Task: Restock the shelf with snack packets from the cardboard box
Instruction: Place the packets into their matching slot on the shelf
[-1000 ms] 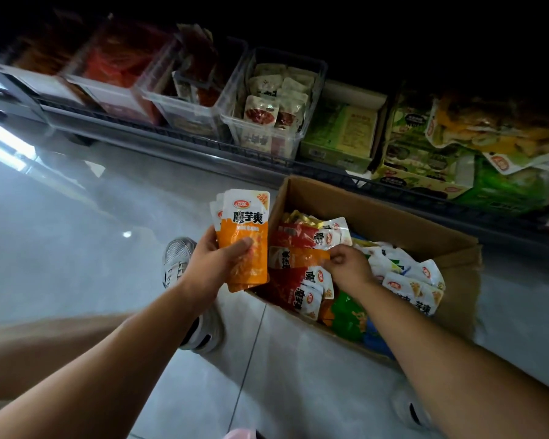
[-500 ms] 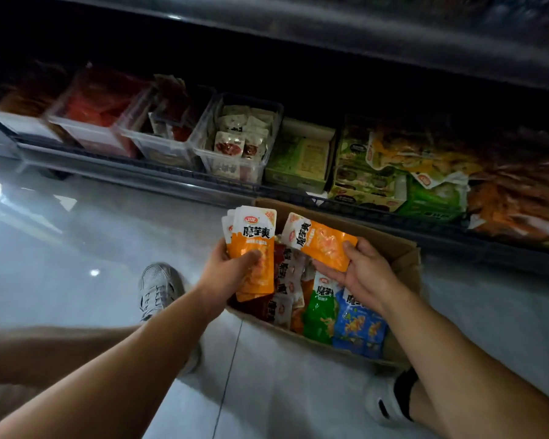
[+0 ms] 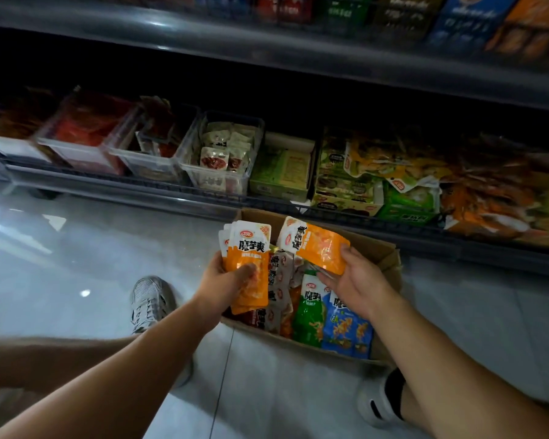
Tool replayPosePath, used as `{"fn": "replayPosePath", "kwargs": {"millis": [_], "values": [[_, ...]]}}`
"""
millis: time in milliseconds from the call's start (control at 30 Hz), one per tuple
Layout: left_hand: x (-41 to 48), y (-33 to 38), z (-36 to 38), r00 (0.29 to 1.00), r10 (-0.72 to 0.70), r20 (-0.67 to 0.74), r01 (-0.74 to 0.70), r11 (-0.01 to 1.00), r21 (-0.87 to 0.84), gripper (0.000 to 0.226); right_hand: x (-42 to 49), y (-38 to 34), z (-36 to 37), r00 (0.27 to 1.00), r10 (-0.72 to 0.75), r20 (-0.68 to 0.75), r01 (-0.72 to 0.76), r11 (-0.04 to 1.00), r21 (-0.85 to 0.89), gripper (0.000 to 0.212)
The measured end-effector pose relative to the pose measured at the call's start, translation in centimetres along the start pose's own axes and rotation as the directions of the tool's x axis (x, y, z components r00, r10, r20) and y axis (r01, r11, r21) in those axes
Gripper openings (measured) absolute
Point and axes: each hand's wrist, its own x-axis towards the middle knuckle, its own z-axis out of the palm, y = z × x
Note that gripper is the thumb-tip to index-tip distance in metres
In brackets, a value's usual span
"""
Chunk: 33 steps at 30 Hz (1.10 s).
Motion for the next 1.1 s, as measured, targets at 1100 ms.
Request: {"fn": "replayPosePath", "kwargs": {"millis": [1100], "values": [[-0.1,1.2,1.8,0.975,0.121,0.189,-0.106,0.991,-0.086,0.045,-3.8,1.1,4.7,0.893,-0.314,0.322,0.435,0.415,-0.799,0.061]]}}
